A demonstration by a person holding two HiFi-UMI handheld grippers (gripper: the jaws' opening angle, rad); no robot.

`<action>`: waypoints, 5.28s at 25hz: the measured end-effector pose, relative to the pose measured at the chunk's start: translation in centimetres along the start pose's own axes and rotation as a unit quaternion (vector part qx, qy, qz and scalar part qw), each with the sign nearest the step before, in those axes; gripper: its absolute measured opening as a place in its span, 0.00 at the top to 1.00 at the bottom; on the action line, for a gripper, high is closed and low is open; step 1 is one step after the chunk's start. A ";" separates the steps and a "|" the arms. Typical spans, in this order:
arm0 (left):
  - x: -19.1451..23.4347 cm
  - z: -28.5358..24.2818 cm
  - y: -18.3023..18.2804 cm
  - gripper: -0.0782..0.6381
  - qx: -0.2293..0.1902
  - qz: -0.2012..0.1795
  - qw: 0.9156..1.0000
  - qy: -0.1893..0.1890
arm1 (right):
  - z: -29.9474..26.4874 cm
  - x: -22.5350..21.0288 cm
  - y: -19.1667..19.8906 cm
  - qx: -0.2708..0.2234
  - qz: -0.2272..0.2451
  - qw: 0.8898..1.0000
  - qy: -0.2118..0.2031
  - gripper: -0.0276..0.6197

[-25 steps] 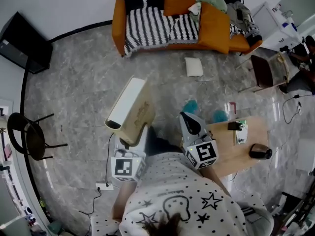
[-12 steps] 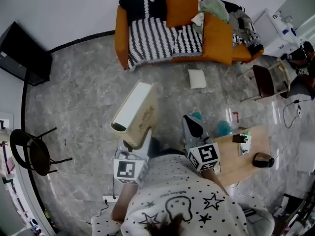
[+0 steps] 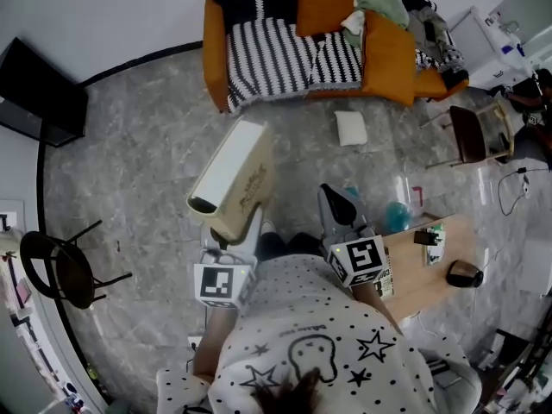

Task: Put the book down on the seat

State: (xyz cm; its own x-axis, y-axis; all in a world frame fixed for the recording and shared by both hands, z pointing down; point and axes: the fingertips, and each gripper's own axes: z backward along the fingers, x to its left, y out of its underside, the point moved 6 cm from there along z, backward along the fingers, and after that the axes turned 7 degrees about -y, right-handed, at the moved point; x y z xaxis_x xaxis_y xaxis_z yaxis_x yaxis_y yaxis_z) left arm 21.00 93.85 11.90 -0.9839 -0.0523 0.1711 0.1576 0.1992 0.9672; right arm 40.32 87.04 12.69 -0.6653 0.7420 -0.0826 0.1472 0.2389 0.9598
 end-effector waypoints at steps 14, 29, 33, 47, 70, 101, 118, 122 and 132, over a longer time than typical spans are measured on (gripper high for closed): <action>0.7 -5.7 -0.7 0.58 0.030 0.020 0.999 0.024 | -4.0 -3.2 -0.3 0.026 -0.018 1.000 0.000 0.95; 0.3 -12.7 -2.6 0.58 0.008 0.025 0.999 -0.042 | -10.2 -10.4 -3.7 0.010 0.012 0.998 -0.061 0.95; 0.0 -14.2 -3.2 0.58 0.001 0.024 0.998 -0.053 | -11.0 -12.0 -4.1 0.002 0.012 0.998 -0.066 0.95; -2.1 -20.6 -4.2 0.58 0.003 0.002 1.000 -0.012 | -10.5 -17.7 -4.0 -0.012 -0.019 1.000 -0.009 0.95; 6.7 -28.9 -7.9 0.58 0.002 0.021 1.000 -0.007 | -20.3 -19.0 -7.4 0.010 -0.023 1.000 0.016 0.95; 11.6 -36.5 -8.1 0.58 0.023 0.050 0.998 -0.014 | -31.3 -21.4 -8.8 0.016 -0.023 0.999 -0.033 0.95; 10.6 -44.4 -10.7 0.58 -0.016 0.055 0.996 -0.062 | -37.1 -30.0 -12.5 -0.004 -0.010 0.998 -0.066 0.95; 10.8 -45.0 -10.7 0.58 -0.028 0.046 0.996 -0.070 | -37.3 -31.2 -12.3 -0.004 -0.007 0.998 -0.068 0.95; 11.3 -46.0 -11.0 0.58 -0.023 0.050 0.995 -0.086 | -37.9 -32.3 -12.1 -0.008 -0.004 0.998 -0.070 0.95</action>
State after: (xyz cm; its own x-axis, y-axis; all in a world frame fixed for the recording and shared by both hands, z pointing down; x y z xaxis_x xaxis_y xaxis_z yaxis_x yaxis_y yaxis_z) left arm 12.01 46.02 11.85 -0.9622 0.1352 0.2365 0.2558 0.1496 0.9551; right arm 32.32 36.43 13.88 -0.5576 0.8206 -0.1257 0.1305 0.2361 0.9629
